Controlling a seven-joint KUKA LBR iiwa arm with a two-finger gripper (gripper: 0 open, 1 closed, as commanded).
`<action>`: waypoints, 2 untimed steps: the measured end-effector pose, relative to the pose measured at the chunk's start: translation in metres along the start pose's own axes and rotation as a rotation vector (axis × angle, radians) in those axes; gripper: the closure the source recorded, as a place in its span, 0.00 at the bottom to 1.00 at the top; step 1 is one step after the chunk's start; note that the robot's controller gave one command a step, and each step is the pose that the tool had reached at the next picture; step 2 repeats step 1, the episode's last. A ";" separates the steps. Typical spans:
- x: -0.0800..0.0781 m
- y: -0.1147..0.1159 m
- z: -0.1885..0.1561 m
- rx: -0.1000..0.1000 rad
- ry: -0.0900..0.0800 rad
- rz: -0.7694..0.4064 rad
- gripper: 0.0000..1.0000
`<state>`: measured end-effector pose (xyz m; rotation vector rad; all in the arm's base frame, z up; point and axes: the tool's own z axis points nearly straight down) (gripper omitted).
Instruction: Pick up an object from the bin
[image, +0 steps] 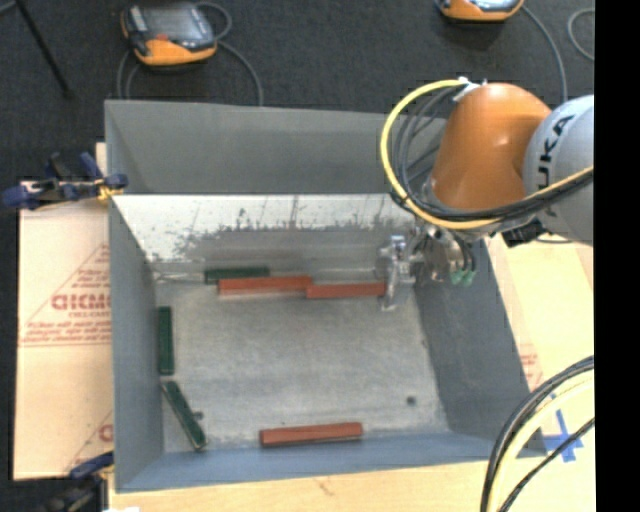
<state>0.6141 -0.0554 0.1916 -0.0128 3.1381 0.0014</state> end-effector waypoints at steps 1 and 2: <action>0.000 0.000 0.000 0.000 0.000 0.001 1.00; 0.000 0.000 0.000 0.000 0.000 0.001 1.00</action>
Offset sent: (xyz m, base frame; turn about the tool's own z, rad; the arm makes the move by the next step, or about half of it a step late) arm 0.0000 0.0000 0.0000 0.0000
